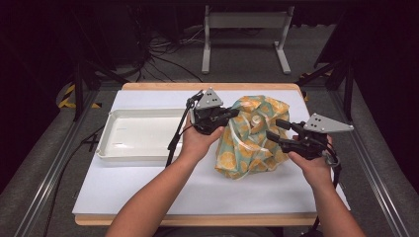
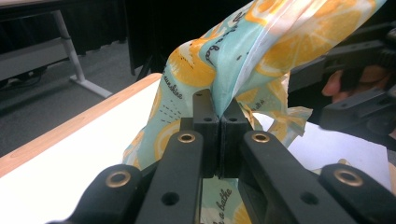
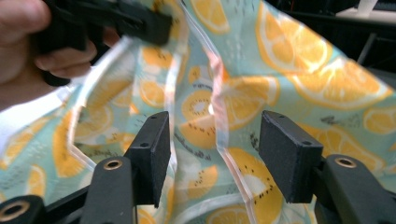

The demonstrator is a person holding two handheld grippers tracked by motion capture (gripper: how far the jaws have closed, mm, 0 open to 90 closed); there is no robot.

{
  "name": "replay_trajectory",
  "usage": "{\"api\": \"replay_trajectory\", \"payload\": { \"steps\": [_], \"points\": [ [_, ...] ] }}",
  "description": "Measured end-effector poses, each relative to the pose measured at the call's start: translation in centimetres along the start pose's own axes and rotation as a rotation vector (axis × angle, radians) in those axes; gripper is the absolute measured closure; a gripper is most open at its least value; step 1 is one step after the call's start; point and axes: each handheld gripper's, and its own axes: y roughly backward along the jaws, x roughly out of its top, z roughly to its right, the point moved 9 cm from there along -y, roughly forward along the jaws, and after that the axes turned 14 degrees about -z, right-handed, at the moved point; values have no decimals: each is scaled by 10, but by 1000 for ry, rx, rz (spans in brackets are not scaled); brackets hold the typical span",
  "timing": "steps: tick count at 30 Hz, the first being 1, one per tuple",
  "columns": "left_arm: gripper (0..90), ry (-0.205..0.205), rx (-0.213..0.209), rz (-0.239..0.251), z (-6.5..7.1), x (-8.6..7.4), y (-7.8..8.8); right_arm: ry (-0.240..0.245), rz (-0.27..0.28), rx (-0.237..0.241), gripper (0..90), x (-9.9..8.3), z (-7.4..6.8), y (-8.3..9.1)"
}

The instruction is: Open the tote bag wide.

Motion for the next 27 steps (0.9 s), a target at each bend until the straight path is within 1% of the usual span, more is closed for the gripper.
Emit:
{"api": "replay_trajectory", "payload": {
  "steps": [3, 6, 9, 11, 12, 14, 16, 17, 18, 21, 22, 23, 24, 25, 27],
  "points": [
    [883, -7, 0, -1, 1, 0, -1, -12, -26, -23, 433, -7, 6, -9],
    [883, -7, -4, -1, 2, 0, -1, -33, -43, -31, 408, -12, 13, -20],
    [883, -8, -6, -3, 2, 0, 0, -51, -57, -20, 392, -16, 17, -28],
    [883, -7, -5, -3, 2, 0, -1, -53, -69, -13, 378, -17, 19, -32],
    [883, -12, -2, -4, 1, 0, -1, -54, -70, -6, 370, -18, 19, -34],
    [883, -8, -6, -4, 2, 0, -1, -48, -69, 9, 356, -17, 20, -37],
    [883, -8, -7, -4, 2, 0, -1, -45, -69, 13, 340, -17, 21, -39],
    [883, -9, -9, -4, 3, 0, -1, -50, -71, 26, 330, -17, 21, -41],
    [882, -14, -7, -5, 2, 0, -1, -49, -75, 34, 321, -18, 22, -43],
    [882, -9, -12, -5, 3, 0, -1, -50, -94, 52, 317, -20, 22, -47],
    [882, -9, -12, -5, 3, 0, -2, -47, -98, 58, 326, -20, 23, -48],
    [882, -8, -11, -5, 3, 0, -2, -46, -105, 56, 355, -21, 23, -49],
    [882, -7, -13, -7, 3, 0, -3, -35, -112, 45, 423, -22, 24, -49],
    [883, -11, -12, -8, 3, 1, -3, -23, -116, 42, 452, -22, 24, -48],
    [883, -8, -13, -4, 4, 1, -4, -15, -111, 44, 507, -21, 24, -47]
  ]
}}
